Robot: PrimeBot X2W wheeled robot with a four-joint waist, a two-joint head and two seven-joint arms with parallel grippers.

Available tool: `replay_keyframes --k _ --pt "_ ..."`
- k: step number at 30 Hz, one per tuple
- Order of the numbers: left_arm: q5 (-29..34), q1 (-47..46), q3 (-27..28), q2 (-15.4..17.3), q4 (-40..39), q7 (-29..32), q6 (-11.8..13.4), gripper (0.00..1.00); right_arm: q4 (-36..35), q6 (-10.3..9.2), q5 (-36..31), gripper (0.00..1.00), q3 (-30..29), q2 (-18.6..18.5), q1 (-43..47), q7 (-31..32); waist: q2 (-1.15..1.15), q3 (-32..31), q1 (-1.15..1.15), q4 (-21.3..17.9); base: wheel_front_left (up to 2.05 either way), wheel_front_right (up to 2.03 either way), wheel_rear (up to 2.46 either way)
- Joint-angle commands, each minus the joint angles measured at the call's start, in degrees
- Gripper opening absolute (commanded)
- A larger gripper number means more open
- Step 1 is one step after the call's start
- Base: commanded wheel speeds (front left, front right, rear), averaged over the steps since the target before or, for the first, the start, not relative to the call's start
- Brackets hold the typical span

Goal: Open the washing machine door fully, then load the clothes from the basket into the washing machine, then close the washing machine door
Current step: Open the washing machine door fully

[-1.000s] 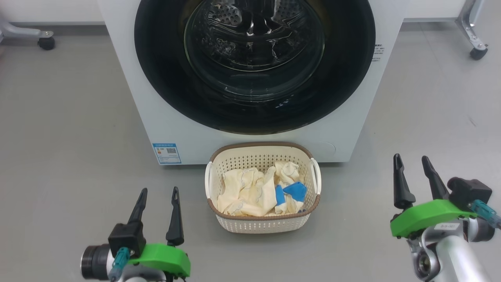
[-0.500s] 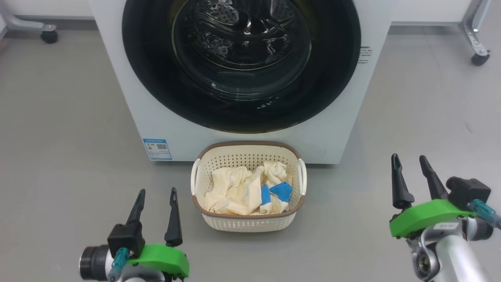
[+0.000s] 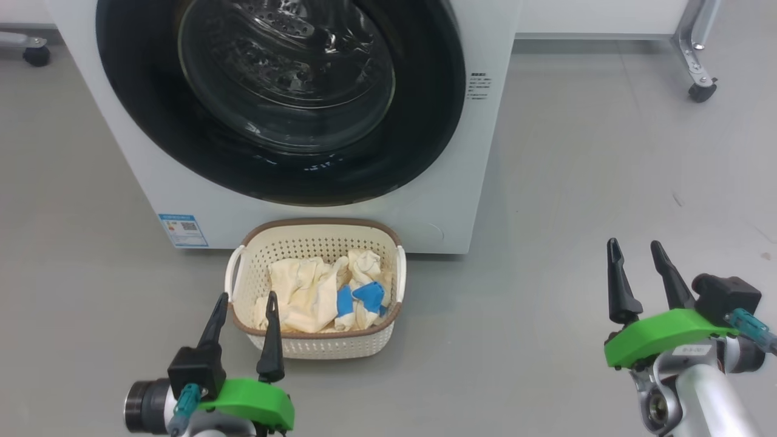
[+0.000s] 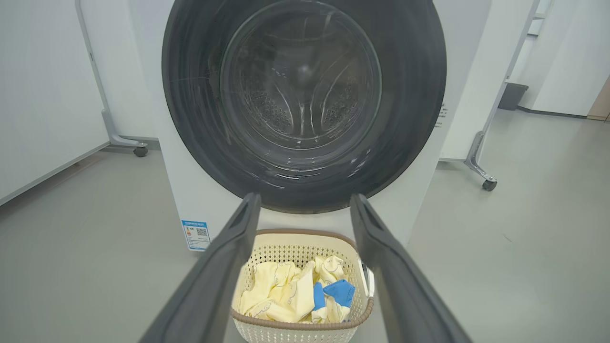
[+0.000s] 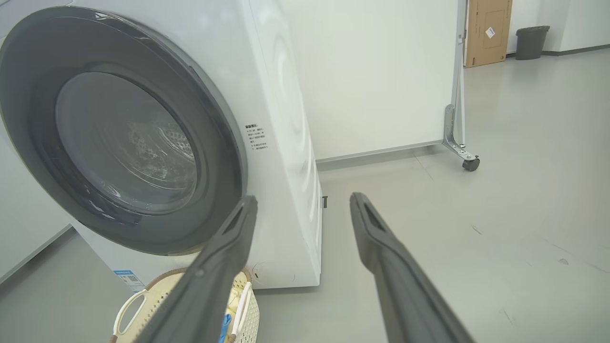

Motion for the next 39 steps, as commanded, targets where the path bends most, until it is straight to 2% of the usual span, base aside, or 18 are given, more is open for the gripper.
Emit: replay_keyframes --k 1,6,16,39 --pt "0.4 -2.7 1.7 0.4 -1.9 -0.6 0.1 1.0 -1.6 -0.17 -0.4 1.0 1.3 -1.0 -3.0 -0.5 0.0 0.0 0.0 0.0 1.23 1.23 -2.46" --pt "-1.5 -2.6 2.5 0.4 -3.8 -0.6 0.4 1.0 -1.7 -0.17 -0.1 1.0 1.8 -1.0 -3.0 -0.5 0.0 0.0 0.0 0.0 1.22 1.22 -2.44" --pt "-0.7 -2.3 2.4 0.4 -4.1 -0.6 0.1 1.0 -1.6 -0.17 -0.1 1.0 2.1 -1.0 -3.0 -0.5 0.0 0.2 0.0 -0.1 0.74 0.74 -1.48" --pt "-0.5 -2.4 2.1 0.4 -3.6 -0.6 0.4 1.0 -1.5 -0.17 0.0 1.0 2.5 -1.0 -3.0 -0.5 0.0 0.0 0.0 0.1 0.03 0.03 -0.07"
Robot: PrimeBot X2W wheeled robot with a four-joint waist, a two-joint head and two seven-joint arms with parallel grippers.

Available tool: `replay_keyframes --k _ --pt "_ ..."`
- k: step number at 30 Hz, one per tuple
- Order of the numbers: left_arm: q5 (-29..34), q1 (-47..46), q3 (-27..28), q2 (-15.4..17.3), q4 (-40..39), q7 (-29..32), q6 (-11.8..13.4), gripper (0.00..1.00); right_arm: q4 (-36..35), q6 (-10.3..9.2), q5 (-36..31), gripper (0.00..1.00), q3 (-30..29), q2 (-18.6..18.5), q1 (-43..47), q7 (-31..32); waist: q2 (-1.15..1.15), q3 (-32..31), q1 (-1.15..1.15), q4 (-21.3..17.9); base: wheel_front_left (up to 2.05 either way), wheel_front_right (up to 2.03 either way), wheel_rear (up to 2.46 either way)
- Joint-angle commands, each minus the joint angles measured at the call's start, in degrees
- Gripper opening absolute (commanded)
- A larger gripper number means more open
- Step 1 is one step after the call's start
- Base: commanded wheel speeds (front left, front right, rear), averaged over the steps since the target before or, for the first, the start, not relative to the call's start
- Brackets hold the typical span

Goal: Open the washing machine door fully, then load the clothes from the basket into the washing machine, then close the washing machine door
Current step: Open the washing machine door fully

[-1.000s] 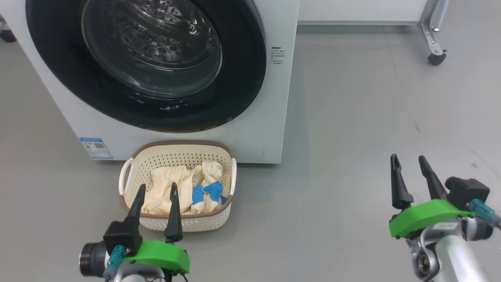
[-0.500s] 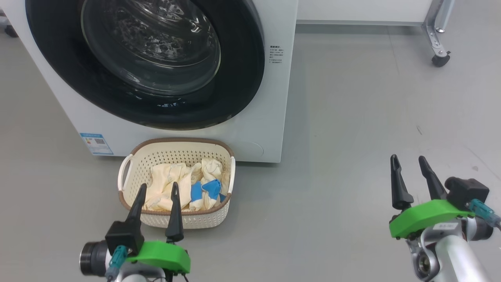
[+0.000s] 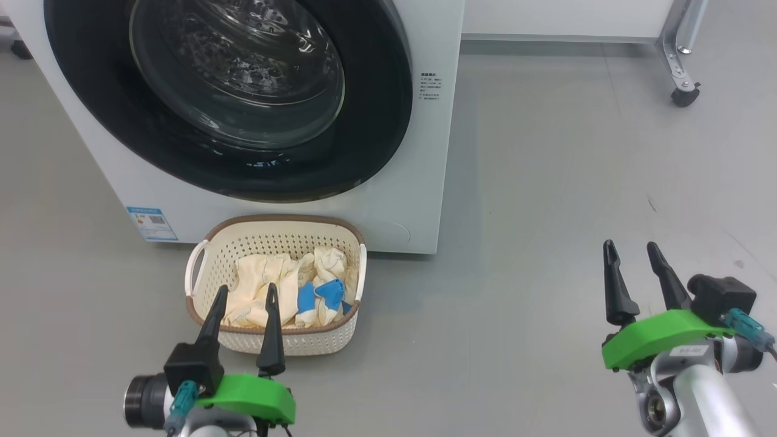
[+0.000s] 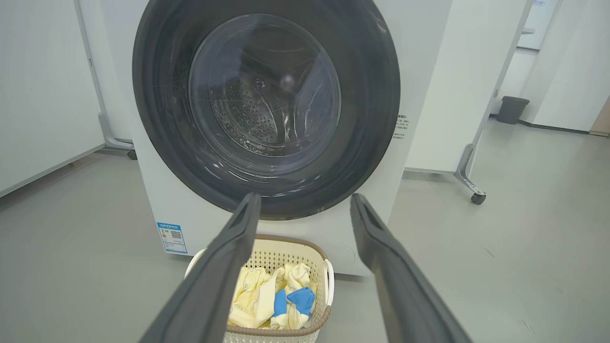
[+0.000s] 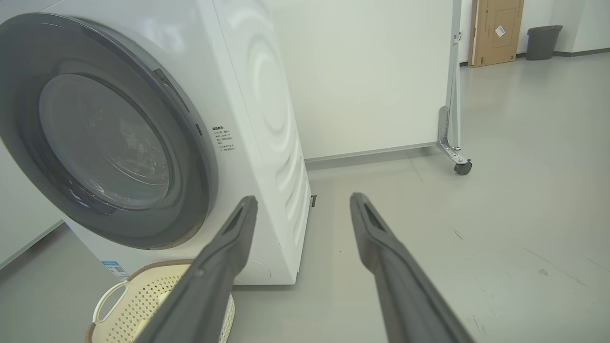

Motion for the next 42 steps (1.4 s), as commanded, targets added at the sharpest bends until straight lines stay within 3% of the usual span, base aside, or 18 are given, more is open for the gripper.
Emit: replay_keyframes --k 1,24,25,27,33,42 --pt "0.0 -2.4 1.9 0.6 -1.7 -0.6 0.4 1.0 -1.7 -0.17 -0.1 1.0 1.3 -0.5 -3.0 -0.5 0.0 0.0 0.0 0.1 0.0 0.0 0.0" --pt "-0.1 -2.1 1.5 0.6 -1.3 -0.6 0.5 1.0 -1.4 -0.17 -0.1 1.0 1.8 -0.5 -2.7 -0.5 0.0 -0.4 0.0 0.6 0.0 0.0 0.0" --pt "-0.1 -2.1 1.4 0.6 -1.3 -0.6 0.5 1.0 -1.3 -0.17 -0.1 0.91 1.9 -0.5 -2.7 -0.5 0.0 -0.4 0.0 0.7 0.0 0.0 0.0" --pt "-0.1 -2.1 1.3 0.6 -1.3 -0.6 0.5 1.0 -1.2 -0.17 0.2 0.0 2.1 -0.5 -2.7 -0.5 0.0 -0.3 0.0 1.0 0.0 0.0 0.0" --pt "0.0 -2.2 1.4 0.6 -1.3 -0.6 0.4 1.0 -0.7 -0.17 5.5 0.0 3.1 -0.5 -2.9 -0.5 0.0 0.6 0.0 1.7 0.0 0.0 0.0" --pt "-0.3 -3.5 0.5 0.6 -1.7 -0.6 0.5 1.0 -1.3 -0.17 30.7 0.0 0.8 -0.5 -5.0 -0.1 0.0 3.7 0.0 4.0 0.0 0.0 0.0"
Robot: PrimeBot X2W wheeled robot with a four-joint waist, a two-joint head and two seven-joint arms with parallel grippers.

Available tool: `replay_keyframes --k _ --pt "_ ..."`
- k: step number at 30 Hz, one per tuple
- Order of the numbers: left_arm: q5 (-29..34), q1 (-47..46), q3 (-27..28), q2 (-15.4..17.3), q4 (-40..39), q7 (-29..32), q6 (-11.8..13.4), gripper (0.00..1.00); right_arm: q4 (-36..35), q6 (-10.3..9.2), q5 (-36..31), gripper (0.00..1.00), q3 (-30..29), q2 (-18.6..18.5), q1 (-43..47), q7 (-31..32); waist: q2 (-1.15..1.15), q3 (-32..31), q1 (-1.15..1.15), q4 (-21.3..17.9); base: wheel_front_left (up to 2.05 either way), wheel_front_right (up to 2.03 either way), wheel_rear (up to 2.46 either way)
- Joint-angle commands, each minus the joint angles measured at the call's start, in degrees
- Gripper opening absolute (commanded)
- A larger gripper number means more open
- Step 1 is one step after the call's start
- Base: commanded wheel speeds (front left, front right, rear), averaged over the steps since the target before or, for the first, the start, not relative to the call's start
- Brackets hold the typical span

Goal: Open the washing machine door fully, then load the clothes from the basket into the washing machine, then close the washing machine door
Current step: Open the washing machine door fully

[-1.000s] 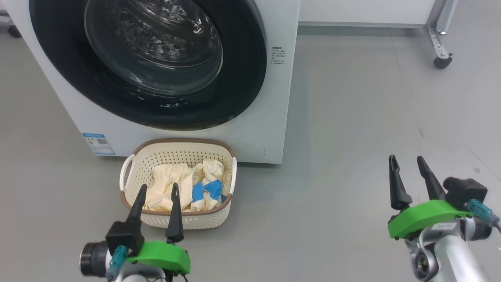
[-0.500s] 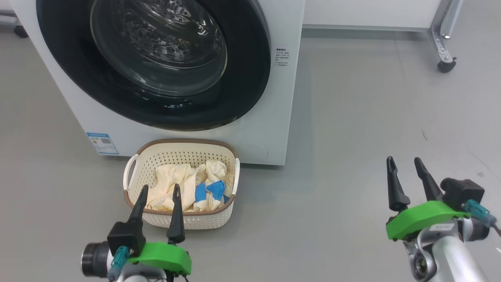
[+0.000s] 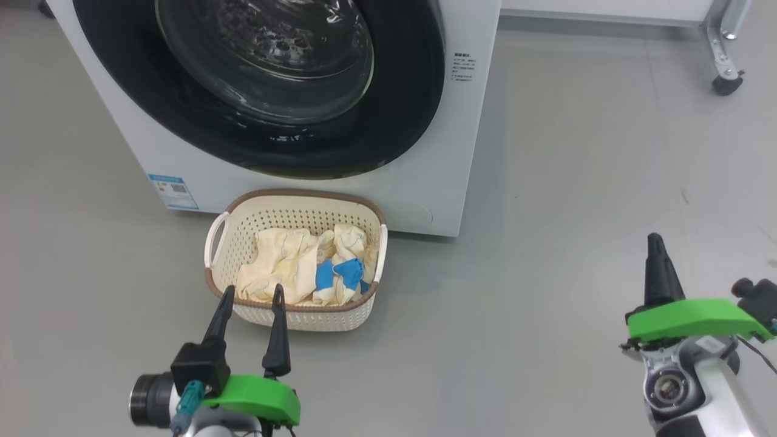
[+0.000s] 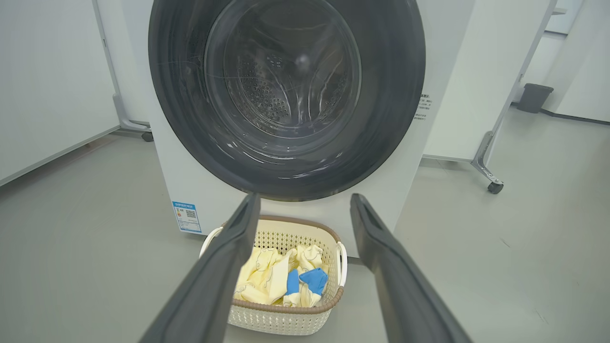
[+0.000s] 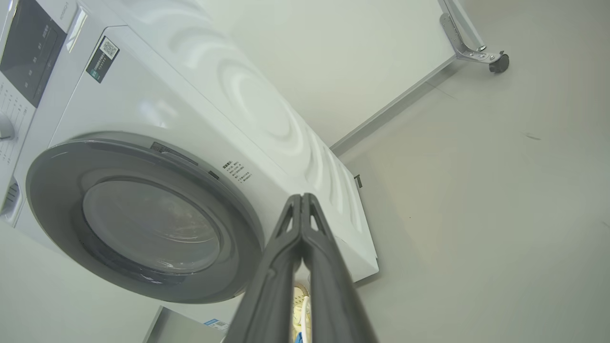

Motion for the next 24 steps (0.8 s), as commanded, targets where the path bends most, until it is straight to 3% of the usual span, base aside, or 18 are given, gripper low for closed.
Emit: replay_keyframes --k 1,4,11,24 --pt "-0.2 -3.3 1.6 0.6 -1.9 -0.6 0.5 1.0 -2.1 -0.17 3.2 0.0 0.9 -0.5 -4.0 -0.1 0.0 1.1 0.0 0.7 0.0 0.0 0.0" --pt "-0.5 -3.9 1.2 0.6 -2.1 -0.6 0.6 1.0 -2.3 -0.17 10.1 0.0 -1.0 -0.5 -5.7 1.2 0.0 2.2 0.0 1.4 0.0 0.0 0.0" --pt "-1.6 -6.1 -0.9 0.6 -2.6 -0.6 1.0 1.0 -2.3 -0.17 18.3 0.0 -8.5 -0.7 -11.9 5.5 0.0 6.0 0.0 3.7 0.0 0.0 0.0" --pt "-4.6 -10.8 -4.2 0.6 -3.9 -0.6 2.1 1.0 -5.1 -0.17 21.5 0.0 -11.0 -5.6 -26.8 26.7 0.0 15.8 0.0 7.9 0.0 0.0 0.0"
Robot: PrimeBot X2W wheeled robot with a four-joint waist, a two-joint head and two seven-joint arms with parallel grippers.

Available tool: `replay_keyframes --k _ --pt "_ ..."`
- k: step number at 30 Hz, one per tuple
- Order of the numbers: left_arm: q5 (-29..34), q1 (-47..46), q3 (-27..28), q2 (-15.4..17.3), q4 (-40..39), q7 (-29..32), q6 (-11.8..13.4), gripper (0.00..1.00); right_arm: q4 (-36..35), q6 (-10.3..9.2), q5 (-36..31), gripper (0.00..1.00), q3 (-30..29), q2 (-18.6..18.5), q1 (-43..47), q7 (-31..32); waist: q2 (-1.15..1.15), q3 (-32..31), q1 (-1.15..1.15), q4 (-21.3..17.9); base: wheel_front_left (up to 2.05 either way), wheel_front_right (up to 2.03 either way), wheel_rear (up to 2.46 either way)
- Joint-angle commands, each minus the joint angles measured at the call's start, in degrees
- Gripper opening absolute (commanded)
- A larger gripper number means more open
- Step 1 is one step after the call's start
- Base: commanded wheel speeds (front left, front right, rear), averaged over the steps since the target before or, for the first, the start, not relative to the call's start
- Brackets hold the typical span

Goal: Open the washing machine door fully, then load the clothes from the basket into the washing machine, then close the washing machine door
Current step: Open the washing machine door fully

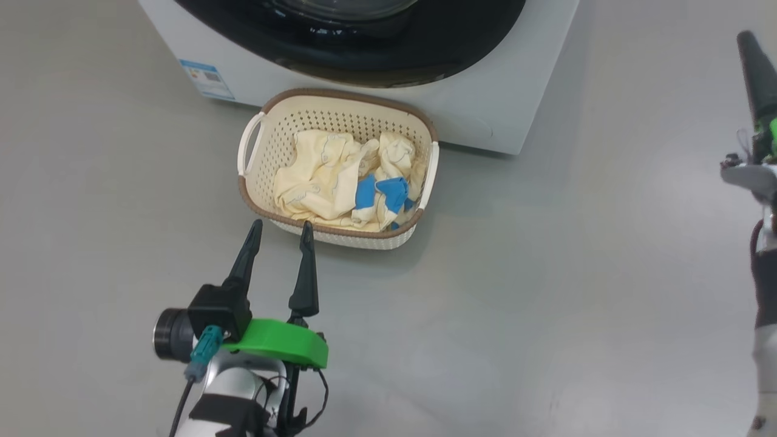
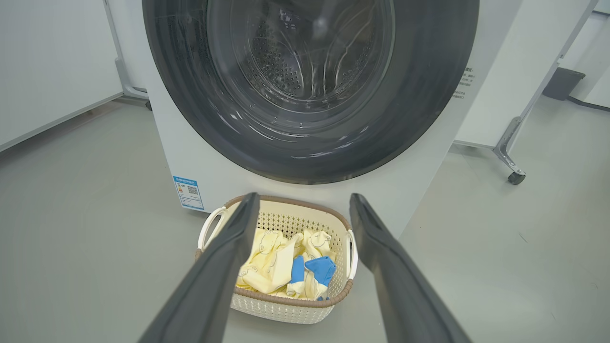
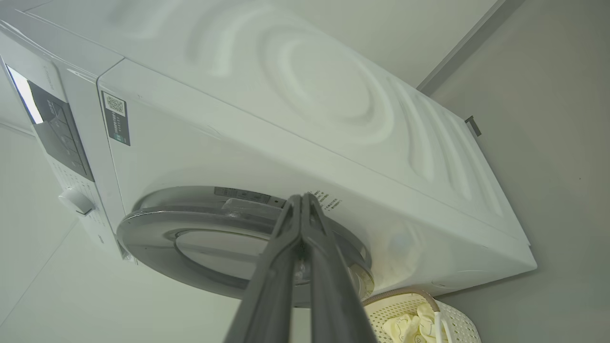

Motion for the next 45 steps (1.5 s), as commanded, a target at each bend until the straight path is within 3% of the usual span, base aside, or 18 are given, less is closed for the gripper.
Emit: replay_keyframes --k 1,10,17,45 --pt "-0.6 -2.6 1.2 0.7 -2.1 -0.6 0.3 1.0 -2.3 -0.16 -0.6 0.0 1.3 -1.4 -3.8 2.5 0.0 2.5 -0.01 1.6 0.0 0.0 0.0" --pt "-3.3 -5.3 -1.8 0.7 -2.8 -0.6 1.0 1.0 -1.1 -0.16 -0.6 0.0 1.9 -3.5 -14.7 14.3 0.0 7.0 -0.01 5.1 0.0 0.0 0.0" --pt "-4.5 -6.5 -4.1 0.7 -4.1 -0.6 1.7 1.0 1.3 -0.16 -1.2 0.0 2.8 -3.6 -20.7 17.8 0.0 8.9 -0.01 7.5 0.0 0.0 0.0" --pt "-7.0 -8.0 -9.8 0.7 -4.9 -0.6 3.3 1.0 17.6 -0.16 -5.6 0.0 9.2 -7.6 -37.7 18.8 0.0 12.7 -0.01 13.8 0.0 0.0 0.0"
